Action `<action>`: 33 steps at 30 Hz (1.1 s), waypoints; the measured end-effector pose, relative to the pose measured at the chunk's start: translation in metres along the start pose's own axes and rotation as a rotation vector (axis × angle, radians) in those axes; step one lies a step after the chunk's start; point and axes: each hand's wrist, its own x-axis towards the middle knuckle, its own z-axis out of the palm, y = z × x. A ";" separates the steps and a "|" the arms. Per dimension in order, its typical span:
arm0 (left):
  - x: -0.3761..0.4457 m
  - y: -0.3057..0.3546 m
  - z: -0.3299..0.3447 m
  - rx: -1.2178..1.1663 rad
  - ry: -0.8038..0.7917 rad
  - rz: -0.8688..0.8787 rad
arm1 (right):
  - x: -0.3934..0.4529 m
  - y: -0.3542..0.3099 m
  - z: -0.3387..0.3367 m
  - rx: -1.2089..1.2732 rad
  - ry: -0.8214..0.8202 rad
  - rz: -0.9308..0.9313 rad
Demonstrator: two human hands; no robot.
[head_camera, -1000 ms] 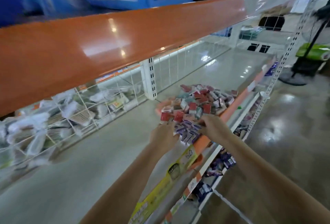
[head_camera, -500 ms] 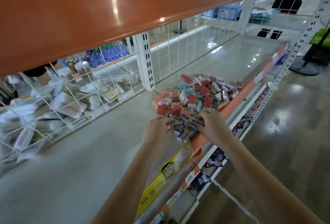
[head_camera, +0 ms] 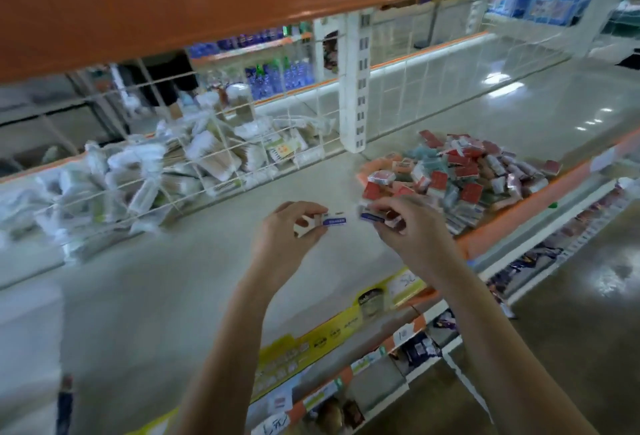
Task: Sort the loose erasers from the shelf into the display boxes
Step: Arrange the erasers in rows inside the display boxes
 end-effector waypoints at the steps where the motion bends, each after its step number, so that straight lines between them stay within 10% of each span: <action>1: -0.009 -0.002 -0.014 0.011 0.029 -0.015 | 0.002 -0.010 0.008 0.039 -0.011 -0.031; 16: -0.180 -0.068 -0.208 0.310 0.361 -0.188 | -0.022 -0.204 0.140 0.282 -0.300 -0.482; 33: -0.284 -0.152 -0.300 0.419 0.260 -0.220 | -0.084 -0.307 0.218 -0.037 -0.654 -0.471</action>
